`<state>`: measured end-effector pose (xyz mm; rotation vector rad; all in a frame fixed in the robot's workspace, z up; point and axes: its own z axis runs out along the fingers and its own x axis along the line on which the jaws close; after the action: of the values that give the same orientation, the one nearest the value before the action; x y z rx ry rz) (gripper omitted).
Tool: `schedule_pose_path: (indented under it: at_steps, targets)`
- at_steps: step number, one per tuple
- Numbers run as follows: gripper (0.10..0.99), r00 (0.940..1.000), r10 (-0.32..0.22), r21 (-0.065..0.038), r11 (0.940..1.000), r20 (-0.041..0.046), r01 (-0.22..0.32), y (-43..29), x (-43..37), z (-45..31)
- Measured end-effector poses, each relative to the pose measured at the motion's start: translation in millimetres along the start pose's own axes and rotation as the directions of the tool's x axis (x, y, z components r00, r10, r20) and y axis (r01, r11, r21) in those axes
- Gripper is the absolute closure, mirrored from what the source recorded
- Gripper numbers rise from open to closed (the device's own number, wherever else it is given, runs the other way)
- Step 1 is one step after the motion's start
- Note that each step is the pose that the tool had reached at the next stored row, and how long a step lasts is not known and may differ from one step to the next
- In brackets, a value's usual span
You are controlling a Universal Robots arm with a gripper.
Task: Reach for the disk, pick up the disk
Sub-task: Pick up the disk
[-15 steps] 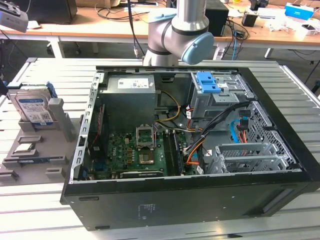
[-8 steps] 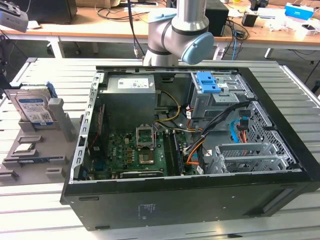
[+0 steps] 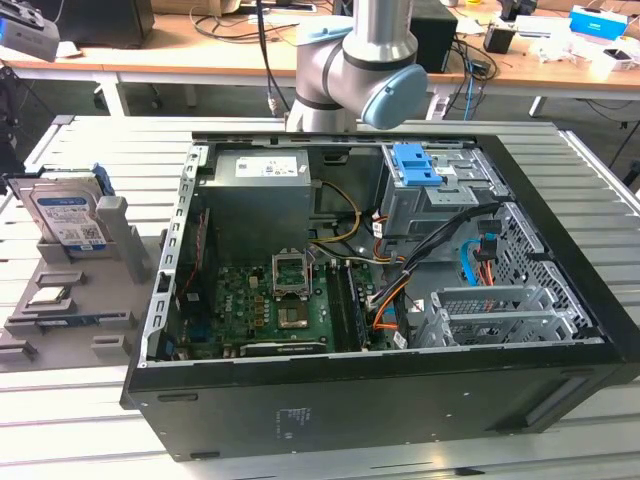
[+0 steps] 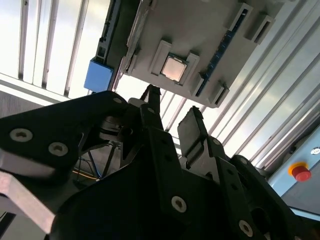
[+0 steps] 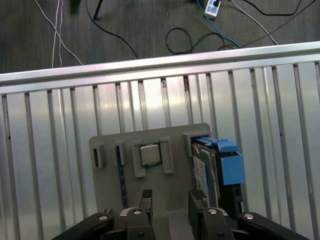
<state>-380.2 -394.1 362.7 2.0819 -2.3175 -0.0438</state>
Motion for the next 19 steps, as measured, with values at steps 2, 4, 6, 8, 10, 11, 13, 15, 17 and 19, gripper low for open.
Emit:
schedule_pose_path:
  at_steps: [2, 4, 6, 8, 10, 11, 13, 15, 17, 19]
  targets:
    - [0.663, 1.0, 0.0, 0.0, 1.0, 0.0001, 0.0, 0.9, -8.6, 0.1]
    - [0.663, 1.0, 0.0, 0.0, 1.0, 0.0, 0.0, 1.6, -15.4, 0.1]
    - [0.663, 1.0, 0.0, 0.0, 1.0, 0.0, 0.0, 2.3, -21.4, 0.1]
    - [0.663, 1.0, 0.0, 0.0, 1.0, 0.0001, 0.0, 2.7, -25.4, 0.2]
    - [0.663, 1.0, 0.0, 0.0, 1.0, 0.0, 0.0, 2.9, -27.4, 0.2]
    - [0.663, 1.0, 0.0, 0.0, 1.0, 0.0001, 0.0, 3.0, -29.6, 1.6]
    - [0.663, 1.0, 0.0, 0.0, 1.0, -0.0001, 0.0, 3.5, -35.0, 4.4]
    - [0.663, 1.0, 0.0, 0.0, 1.0, 0.0001, 0.0, 4.1, -42.4, 7.2]
    - [0.663, 1.0, -0.001, 0.0, 1.0, 0.0, 0.001, 4.8, -49.8, 9.9]
    - [0.663, 1.0, -0.007, 0.0, 1.0, -0.0001, 0.007, 5.4, -54.0, 13.4]
